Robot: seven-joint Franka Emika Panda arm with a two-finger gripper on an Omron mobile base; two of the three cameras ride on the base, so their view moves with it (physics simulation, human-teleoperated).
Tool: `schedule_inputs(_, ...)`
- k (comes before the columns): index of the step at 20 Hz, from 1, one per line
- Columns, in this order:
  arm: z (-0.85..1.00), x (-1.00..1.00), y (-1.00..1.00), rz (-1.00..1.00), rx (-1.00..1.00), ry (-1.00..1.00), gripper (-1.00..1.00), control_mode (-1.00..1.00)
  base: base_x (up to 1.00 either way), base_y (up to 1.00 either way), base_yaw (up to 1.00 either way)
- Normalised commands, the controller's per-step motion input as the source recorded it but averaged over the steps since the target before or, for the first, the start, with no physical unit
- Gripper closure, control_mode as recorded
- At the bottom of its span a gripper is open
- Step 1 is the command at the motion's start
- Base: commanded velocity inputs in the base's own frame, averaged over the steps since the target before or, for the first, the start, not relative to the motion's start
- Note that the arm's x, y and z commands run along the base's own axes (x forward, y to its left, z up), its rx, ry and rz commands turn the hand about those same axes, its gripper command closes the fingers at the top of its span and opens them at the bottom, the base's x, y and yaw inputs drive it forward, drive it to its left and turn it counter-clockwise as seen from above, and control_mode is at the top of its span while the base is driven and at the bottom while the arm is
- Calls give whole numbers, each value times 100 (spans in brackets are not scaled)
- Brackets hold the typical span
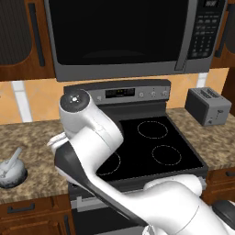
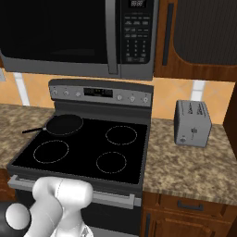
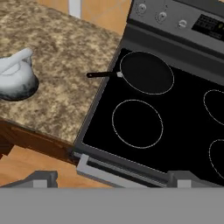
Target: Pick the kettle from the counter and place it on a stove burner. Then turn the burner on.
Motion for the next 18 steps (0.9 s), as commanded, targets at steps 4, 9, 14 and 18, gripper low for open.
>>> schedule_inputs(4,-5,0,59,7,11,0,-100,-100,0,0,0)
schedule_inputs(9,-1,2,45,0,17,1,-100,-100,0,0,0)
schedule_inputs(14,-31,7,70,0,11,3,-100,-100,0,0,0)
schedule_inputs(18,-51,28,74,0,7,4,-100,-100,0,0,0)
